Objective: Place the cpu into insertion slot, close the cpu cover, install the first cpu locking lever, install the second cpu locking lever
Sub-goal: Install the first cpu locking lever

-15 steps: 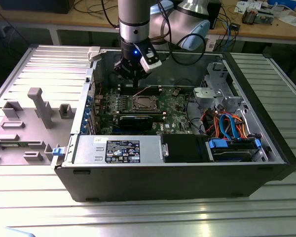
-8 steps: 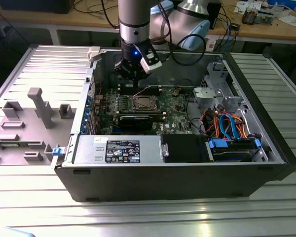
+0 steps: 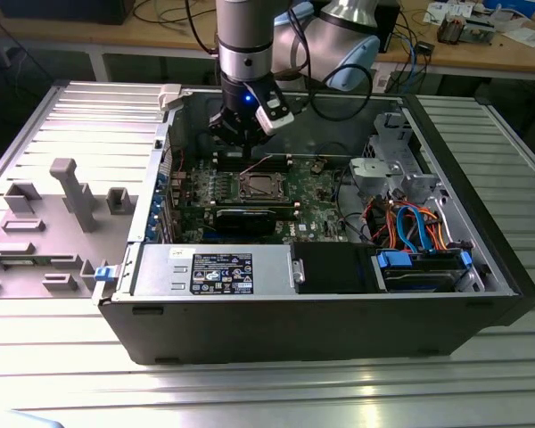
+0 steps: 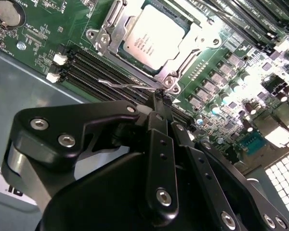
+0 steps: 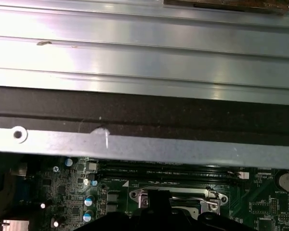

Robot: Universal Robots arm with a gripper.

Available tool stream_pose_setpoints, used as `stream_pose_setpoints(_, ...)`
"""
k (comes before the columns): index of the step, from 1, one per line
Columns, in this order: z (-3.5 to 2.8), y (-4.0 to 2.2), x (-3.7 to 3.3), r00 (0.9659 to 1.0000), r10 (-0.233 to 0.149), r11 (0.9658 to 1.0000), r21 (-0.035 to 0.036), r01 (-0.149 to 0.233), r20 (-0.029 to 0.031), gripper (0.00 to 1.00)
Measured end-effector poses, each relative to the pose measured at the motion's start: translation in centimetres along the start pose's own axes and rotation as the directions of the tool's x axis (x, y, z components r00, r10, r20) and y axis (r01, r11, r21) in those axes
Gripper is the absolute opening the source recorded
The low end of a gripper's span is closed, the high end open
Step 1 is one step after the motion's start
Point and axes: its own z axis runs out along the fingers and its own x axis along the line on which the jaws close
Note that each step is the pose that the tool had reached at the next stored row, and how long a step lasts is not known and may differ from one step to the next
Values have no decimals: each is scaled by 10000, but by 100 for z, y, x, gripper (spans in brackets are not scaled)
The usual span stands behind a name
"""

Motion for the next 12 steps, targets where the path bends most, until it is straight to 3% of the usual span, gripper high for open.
stream_pose_setpoints(12,61,50,-115,10000,-14,10000,4,14,-3,11)
